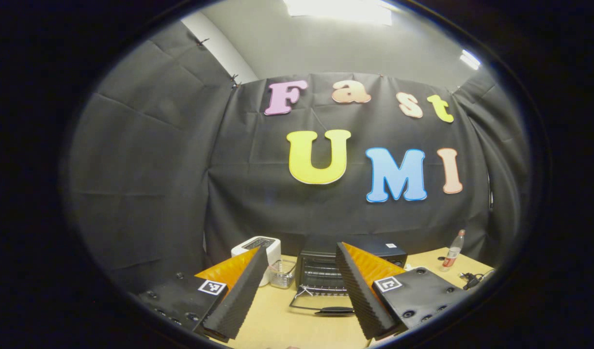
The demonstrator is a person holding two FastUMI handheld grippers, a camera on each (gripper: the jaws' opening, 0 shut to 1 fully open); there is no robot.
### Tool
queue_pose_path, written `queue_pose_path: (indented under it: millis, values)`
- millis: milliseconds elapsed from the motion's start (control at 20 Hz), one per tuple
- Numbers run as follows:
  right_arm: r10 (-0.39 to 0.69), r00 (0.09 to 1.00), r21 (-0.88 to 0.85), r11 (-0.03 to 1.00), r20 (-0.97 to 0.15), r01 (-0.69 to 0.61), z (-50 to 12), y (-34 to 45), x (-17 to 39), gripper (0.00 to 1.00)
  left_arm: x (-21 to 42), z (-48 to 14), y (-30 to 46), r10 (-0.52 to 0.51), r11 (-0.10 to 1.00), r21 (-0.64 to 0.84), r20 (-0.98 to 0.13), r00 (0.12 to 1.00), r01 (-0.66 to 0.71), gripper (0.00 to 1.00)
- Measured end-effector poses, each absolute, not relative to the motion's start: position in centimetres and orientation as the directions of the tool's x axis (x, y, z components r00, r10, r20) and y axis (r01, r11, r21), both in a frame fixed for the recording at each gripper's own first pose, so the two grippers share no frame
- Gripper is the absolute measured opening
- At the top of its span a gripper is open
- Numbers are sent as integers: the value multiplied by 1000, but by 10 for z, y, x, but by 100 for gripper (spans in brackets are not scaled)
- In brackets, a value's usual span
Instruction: Open the electric oven with the left hand, put the food in, and close the electric oven.
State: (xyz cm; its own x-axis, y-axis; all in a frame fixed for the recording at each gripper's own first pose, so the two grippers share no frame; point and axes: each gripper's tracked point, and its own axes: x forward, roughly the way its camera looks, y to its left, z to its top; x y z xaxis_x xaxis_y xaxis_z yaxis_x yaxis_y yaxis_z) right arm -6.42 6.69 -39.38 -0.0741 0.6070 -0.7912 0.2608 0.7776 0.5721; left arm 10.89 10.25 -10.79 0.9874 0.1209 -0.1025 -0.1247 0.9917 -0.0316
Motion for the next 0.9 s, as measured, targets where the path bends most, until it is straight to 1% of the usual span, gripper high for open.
queue_pose_path:
  millis: [50, 250, 450, 650, 750, 900]
  values:
    - [608, -69, 573, 776, -791, 264, -396, 71, -66, 1, 108, -108, 103, 121, 992, -31, -104, 987, -125, 100]
    - [621, -46, 590, 763, -783, 265, -393, 75, -66, 0, 110, -106, 108, 128, 991, -27, -99, 987, -131, 100]
    - [654, -6, 620, 721, -757, 309, -388, 69, -60, 1, 112, -102, 112, 130, 991, -25, -89, 987, -133, 100]
    - [681, 70, 649, 655, -729, 386, -376, 76, -44, 0, 115, -106, 115, 127, 991, -33, -90, 988, -130, 100]
    - [691, 114, 663, 613, -714, 430, -358, 85, -33, 1, 120, -109, 120, 127, 991, -37, -93, 988, -131, 100]
    - [679, 173, 664, 577, -714, 475, -353, 114, -6, 1, 127, -113, 126, 126, 990, -45, -94, 988, -131, 100]
